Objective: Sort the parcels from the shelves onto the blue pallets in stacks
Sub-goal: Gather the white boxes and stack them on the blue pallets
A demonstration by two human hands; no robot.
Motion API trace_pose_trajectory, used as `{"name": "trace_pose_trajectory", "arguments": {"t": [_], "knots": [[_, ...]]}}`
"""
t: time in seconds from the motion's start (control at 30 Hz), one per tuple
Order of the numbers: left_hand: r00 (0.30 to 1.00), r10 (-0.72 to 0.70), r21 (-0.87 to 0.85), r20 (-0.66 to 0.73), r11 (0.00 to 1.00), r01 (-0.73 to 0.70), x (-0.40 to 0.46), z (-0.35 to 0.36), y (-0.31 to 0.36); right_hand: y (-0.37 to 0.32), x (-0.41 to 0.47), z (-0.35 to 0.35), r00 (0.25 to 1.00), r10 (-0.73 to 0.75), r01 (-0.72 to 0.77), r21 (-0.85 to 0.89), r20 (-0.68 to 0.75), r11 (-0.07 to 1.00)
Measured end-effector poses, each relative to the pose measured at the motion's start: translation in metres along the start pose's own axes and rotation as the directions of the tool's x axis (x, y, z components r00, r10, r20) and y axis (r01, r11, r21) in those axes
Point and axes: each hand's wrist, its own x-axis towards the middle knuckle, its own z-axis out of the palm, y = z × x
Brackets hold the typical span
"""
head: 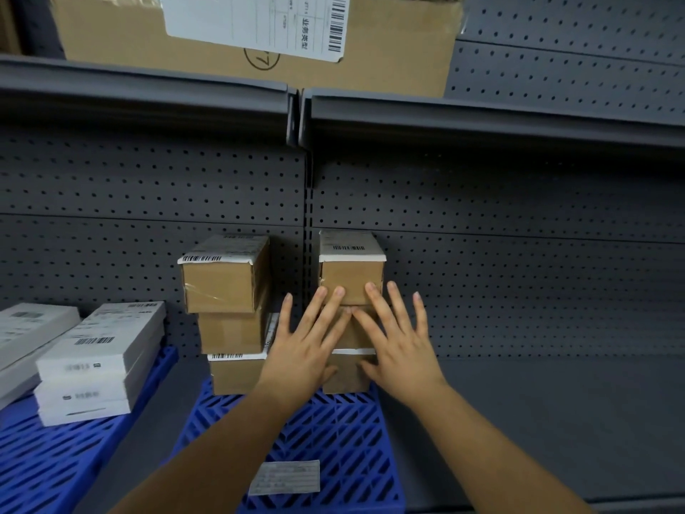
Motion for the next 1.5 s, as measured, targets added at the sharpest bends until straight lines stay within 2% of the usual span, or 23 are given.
{"name": "trace_pose_trajectory", "arguments": {"t": [0.3, 0.47, 0.6, 0.73, 0.83, 1.03, 1.3, 1.5], "knots": [[0.989, -0.08, 0.004, -0.124, 0.997, 0.082, -0.029, -0.03, -0.016, -0.026, 0.002, -0.013, 0.996, -0.045, 0.054, 0.119, -0.078, 0.991], [0.973, -0.18, 0.037, -0.145, 0.982, 0.188, -0.068, -0.035, -0.054, -0.072, 0.016, -0.023, 0.988, -0.107, 0.129, 0.214, -0.112, 0.968], [0.969, -0.202, 0.079, -0.139, 0.974, 0.214, -0.086, -0.033, -0.096, -0.105, 0.033, -0.031, 0.983, -0.164, 0.178, 0.211, -0.083, 0.961], [0.968, -0.178, 0.056, -0.174, 0.98, 0.19, -0.092, -0.024, -0.122, -0.127, 0.05, -0.034, 0.982, -0.184, 0.19, 0.18, -0.046, 0.965], [0.977, -0.104, 0.05, -0.186, 0.992, 0.115, -0.094, -0.011, -0.138, -0.14, 0.059, -0.034, 0.984, -0.178, 0.178, 0.141, -0.016, 0.974], [0.988, 0.039, 0.026, -0.148, 0.999, -0.035, -0.083, 0.003, -0.157, -0.148, 0.062, -0.025, 0.996, -0.077, 0.072, 0.077, 0.053, 0.994], [0.991, 0.089, 0.03, -0.098, 0.996, -0.086, -0.089, 0.012, -0.161, -0.16, 0.062, -0.025, 0.998, -0.057, 0.057, 0.041, 0.002, 0.998], [0.996, 0.082, 0.075, -0.022, 0.994, -0.081, -0.089, 0.025, -0.161, -0.166, 0.064, -0.013, 0.998, -0.051, 0.05, 0.004, 0.039, 0.999]]}}
